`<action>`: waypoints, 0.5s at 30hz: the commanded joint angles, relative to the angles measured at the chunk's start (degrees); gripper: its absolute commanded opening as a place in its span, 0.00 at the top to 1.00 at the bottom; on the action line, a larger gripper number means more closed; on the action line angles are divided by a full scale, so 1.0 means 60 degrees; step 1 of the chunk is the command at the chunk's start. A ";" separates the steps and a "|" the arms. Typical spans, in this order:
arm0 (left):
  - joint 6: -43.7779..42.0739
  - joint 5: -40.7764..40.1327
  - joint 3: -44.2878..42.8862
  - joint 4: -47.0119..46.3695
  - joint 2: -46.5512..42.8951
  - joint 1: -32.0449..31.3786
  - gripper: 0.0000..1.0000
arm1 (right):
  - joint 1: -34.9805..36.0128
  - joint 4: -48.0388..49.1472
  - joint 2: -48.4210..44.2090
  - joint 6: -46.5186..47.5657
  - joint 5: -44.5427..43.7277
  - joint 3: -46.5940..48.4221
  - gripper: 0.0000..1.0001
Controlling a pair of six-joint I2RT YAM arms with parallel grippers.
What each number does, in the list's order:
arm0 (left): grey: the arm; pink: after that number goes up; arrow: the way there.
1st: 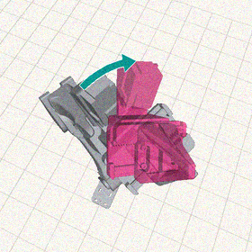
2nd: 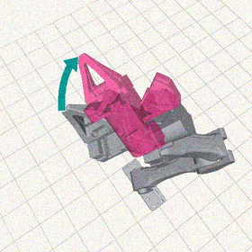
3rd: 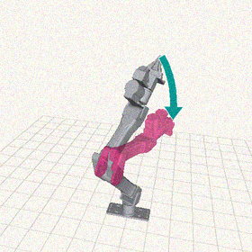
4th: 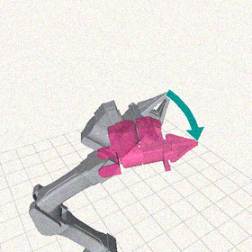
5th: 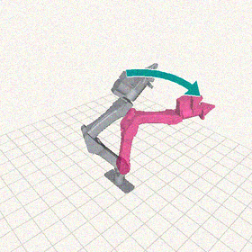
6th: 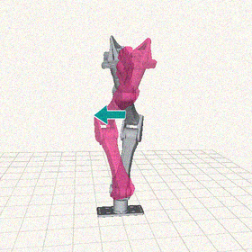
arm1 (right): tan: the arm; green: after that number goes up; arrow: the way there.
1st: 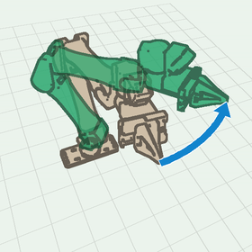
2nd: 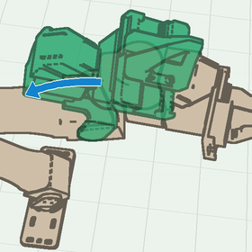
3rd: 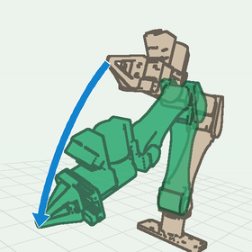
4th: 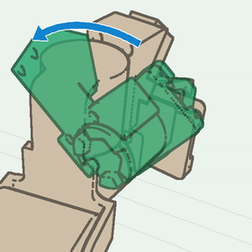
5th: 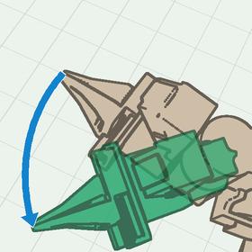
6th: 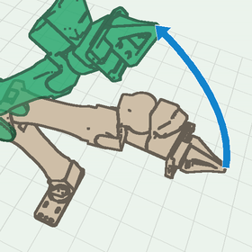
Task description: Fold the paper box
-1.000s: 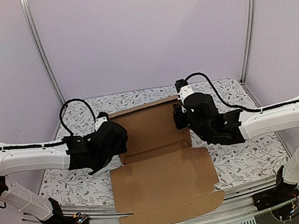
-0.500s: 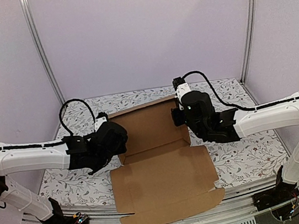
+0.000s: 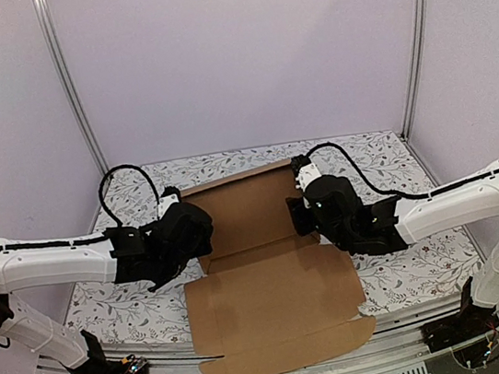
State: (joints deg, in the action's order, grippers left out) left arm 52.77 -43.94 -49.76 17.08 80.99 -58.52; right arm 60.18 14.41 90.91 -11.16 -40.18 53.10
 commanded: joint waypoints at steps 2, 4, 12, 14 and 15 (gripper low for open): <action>0.0111 -0.0001 -0.0042 -0.0298 -0.0144 0.0100 1.00 | 0.0139 -0.0431 -0.0421 -0.0789 -0.0186 -0.0562 0.49; 0.0097 0.0035 -0.0067 -0.0306 -0.0127 0.0091 1.00 | 0.0136 -0.0468 -0.0441 -0.0883 -0.0223 -0.0609 0.52; 0.0119 0.0087 -0.0126 -0.0300 -0.0080 0.0090 1.00 | 0.0137 -0.0483 -0.0288 -0.0949 -0.0257 -0.0438 0.99; 0.0105 0.0102 -0.0141 -0.0300 -0.0080 0.0094 1.00 | 0.0148 -0.0482 -0.0232 -0.0967 -0.0203 -0.0356 1.00; 0.0097 0.0095 -0.0144 -0.0302 -0.0071 0.0096 1.00 | 0.0154 -0.0476 -0.0205 -0.0978 -0.0189 -0.0318 1.00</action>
State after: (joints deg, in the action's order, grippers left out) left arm 52.80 -43.70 -49.76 17.10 80.99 -58.46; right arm 60.62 11.84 90.06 -16.53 -42.15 50.06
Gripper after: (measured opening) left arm 0.019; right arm 0.016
